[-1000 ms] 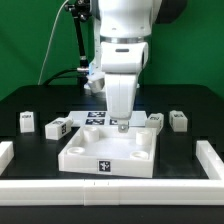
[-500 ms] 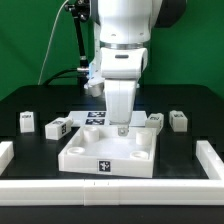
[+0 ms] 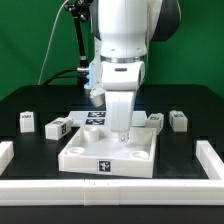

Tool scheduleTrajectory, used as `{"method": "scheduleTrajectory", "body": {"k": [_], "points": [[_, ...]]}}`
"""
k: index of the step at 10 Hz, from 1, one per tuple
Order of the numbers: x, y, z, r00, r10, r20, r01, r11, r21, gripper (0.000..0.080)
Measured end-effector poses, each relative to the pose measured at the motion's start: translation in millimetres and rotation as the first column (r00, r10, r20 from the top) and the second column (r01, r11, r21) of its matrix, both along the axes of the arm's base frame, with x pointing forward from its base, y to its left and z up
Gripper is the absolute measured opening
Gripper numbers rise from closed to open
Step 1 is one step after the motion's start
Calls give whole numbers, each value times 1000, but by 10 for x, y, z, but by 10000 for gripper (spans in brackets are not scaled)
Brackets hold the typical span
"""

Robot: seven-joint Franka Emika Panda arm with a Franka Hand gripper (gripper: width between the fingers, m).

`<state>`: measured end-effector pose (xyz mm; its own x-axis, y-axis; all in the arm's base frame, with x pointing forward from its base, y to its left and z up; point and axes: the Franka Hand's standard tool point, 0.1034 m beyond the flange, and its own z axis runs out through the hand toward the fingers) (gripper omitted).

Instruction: Assemble one leg

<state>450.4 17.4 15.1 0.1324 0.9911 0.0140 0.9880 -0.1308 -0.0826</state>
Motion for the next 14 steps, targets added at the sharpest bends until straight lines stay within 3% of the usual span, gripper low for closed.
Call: {"method": "scheduleTrajectory", "body": {"k": [4, 5, 6, 7, 8, 9, 14], "points": [[-6, 5, -18, 1000, -4, -3, 4, 1000, 0, 650], [-7, 3, -18, 1000, -4, -4, 4, 1000, 0, 564], [-7, 2, -18, 1000, -4, -4, 4, 1000, 0, 428], [-9, 2, -19, 1000, -4, -4, 4, 1000, 0, 428], [-9, 2, -19, 1000, -4, -4, 4, 1000, 0, 227], [-9, 2, -19, 1000, -4, -4, 4, 1000, 0, 95], [7, -5, -11, 1000, -5, 2, 5, 1000, 0, 61]]}}
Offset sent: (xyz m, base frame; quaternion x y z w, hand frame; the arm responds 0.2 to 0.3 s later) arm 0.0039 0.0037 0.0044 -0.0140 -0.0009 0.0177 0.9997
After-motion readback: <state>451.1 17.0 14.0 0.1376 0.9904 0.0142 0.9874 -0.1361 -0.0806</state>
